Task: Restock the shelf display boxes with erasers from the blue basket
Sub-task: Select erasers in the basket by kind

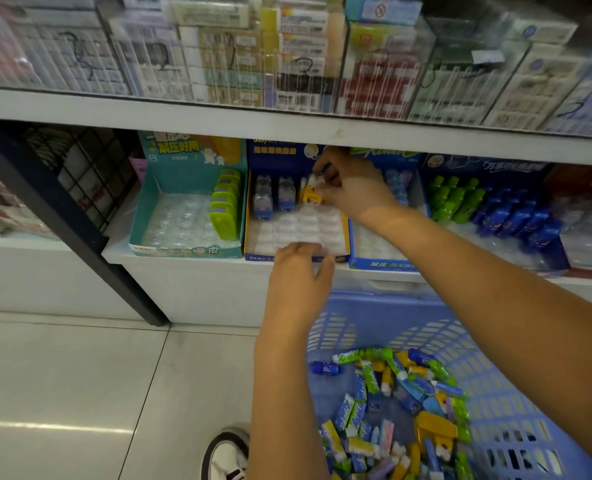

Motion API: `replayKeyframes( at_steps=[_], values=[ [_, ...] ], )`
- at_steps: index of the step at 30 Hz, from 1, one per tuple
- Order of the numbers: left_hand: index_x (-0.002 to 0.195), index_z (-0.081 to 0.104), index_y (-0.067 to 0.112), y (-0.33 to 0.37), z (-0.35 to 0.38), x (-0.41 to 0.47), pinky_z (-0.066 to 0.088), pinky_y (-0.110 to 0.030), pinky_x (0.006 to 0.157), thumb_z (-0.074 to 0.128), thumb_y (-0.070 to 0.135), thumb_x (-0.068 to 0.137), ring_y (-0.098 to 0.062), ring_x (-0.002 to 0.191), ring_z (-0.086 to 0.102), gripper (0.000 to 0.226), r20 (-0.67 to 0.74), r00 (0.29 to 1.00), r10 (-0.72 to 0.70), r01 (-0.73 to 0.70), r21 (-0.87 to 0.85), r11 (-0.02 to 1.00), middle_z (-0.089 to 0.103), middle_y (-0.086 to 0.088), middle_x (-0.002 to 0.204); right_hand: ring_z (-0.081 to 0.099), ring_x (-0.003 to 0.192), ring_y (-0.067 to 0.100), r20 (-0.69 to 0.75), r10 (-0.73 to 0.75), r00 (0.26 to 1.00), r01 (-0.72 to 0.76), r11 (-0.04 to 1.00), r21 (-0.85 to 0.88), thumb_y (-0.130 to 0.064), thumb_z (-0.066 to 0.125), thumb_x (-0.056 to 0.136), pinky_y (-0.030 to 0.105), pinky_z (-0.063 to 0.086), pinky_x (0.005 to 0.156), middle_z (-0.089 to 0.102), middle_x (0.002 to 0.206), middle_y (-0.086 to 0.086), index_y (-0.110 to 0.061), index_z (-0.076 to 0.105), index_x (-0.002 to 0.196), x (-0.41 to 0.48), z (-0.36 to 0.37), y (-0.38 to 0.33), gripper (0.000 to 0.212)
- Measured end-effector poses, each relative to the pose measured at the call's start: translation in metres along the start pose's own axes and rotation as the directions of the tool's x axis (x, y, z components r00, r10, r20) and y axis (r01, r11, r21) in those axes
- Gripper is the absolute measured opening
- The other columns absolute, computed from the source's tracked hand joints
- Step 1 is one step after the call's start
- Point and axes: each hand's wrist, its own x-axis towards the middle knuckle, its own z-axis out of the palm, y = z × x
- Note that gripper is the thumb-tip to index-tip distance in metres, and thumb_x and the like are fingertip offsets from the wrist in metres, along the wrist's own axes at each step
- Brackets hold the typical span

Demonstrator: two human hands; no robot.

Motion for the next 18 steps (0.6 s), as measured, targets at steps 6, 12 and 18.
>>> replayKeyframes(
  at_steps=[6, 12, 18],
  values=[
    [0.121, 0.063, 0.012, -0.003, -0.004, 0.001, 0.029, -0.029, 0.108, 0.052, 0.026, 0.096, -0.018, 0.12, 0.043, 0.031, 0.048, 0.998, 0.031, -0.032, 0.013, 0.999, 0.059, -0.003, 0.126, 0.061, 0.094, 0.029, 0.027, -0.087, 0.996, 0.088, 0.995, -0.04, -0.009, 0.06, 0.088, 0.044, 0.052, 0.082, 0.064, 0.102, 0.014, -0.005, 0.058, 0.106, 0.005, 0.019, 0.007, 0.018],
    [0.125, 0.06, 0.012, -0.005, -0.002, 0.001, 0.026, -0.021, 0.103, 0.051, 0.028, 0.096, -0.018, 0.123, 0.041, 0.034, 0.062, 0.997, 0.037, -0.039, 0.026, 0.999, 0.057, -0.002, 0.13, 0.058, 0.103, 0.032, 0.054, -0.084, 0.995, 0.089, 0.991, -0.101, -0.01, 0.059, 0.09, 0.042, 0.048, 0.088, 0.059, 0.112, 0.019, -0.003, 0.061, 0.11, 0.01, 0.023, 0.007, 0.022],
    [0.114, 0.066, 0.009, 0.004, 0.001, -0.001, 0.04, -0.019, 0.088, 0.051, 0.02, 0.096, -0.014, 0.11, 0.053, 0.026, -0.081, 0.997, 0.019, -0.027, -0.1, 0.995, 0.063, -0.004, 0.118, 0.054, 0.117, 0.029, 0.11, -0.023, 0.994, 0.039, 0.988, -0.148, -0.016, 0.054, 0.094, 0.033, 0.041, 0.101, 0.056, 0.129, 0.014, -0.012, 0.058, 0.128, 0.003, 0.007, -0.006, 0.034]
  ],
)
